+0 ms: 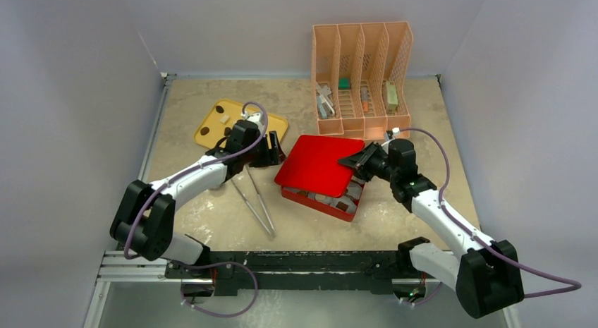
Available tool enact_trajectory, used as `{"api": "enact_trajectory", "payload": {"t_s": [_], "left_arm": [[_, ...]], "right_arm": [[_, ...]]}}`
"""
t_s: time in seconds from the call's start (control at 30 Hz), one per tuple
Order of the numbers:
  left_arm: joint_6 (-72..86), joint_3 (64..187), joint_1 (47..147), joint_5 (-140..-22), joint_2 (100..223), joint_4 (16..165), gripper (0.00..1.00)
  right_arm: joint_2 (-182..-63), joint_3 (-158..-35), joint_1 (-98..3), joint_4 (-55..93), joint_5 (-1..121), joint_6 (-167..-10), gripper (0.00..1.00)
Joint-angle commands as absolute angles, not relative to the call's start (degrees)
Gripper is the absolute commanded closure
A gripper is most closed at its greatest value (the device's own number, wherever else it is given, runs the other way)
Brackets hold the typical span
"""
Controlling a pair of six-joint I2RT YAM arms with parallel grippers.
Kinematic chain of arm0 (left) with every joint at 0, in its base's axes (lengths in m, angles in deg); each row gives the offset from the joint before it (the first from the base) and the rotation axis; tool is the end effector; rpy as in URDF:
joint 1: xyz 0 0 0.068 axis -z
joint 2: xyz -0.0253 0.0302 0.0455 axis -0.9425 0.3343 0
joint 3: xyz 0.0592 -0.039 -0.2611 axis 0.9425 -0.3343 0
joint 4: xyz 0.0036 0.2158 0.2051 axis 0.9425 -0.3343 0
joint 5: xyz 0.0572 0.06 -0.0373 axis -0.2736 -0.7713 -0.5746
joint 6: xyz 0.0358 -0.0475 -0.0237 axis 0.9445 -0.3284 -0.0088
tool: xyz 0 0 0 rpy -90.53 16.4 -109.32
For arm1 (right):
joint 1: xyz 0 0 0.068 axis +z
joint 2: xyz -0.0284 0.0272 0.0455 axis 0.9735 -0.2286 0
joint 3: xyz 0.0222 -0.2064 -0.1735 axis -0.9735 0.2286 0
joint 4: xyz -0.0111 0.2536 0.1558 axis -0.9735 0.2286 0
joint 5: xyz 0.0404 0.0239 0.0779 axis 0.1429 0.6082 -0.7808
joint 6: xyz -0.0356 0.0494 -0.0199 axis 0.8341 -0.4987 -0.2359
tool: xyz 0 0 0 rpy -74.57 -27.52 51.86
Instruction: Pack the chocolate
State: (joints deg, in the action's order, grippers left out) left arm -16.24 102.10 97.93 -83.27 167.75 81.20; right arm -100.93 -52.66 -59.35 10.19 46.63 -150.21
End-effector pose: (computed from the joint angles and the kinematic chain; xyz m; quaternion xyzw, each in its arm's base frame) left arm 0.3062 -0.1650 0.1922 -0.0359 0.9023 -0.2623 0.3403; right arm 0.2607 0.1006 0.2193 0.2503 0.7715 0.4949 0.3117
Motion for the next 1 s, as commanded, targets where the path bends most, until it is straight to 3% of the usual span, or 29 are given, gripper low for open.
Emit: {"api": "enact_trajectory", "payload": {"t_s": [0.0,0.2,0.53,0.97], "left_arm": [[-16.34,103.56,97.89,-79.28,171.24,84.37,0.37],[-16.56,103.79,97.98,-75.68,173.20,85.23,0.39],[-15.40,103.98,99.37,-75.45,173.22,83.38,0.55],[-15.23,104.95,101.47,-74.43,174.30,83.94,0.57]], "right_arm": [[-100.51,-52.28,-60.47,8.44,42.79,-148.95,0.89],[-100.47,-52.42,-61.52,12.17,42.07,-147.42,0.81],[-99.75,-56.38,-62.70,25.58,46.17,-141.38,0.61],[-98.13,-59.50,-62.72,39.06,60.10,-138.71,0.47]]}}
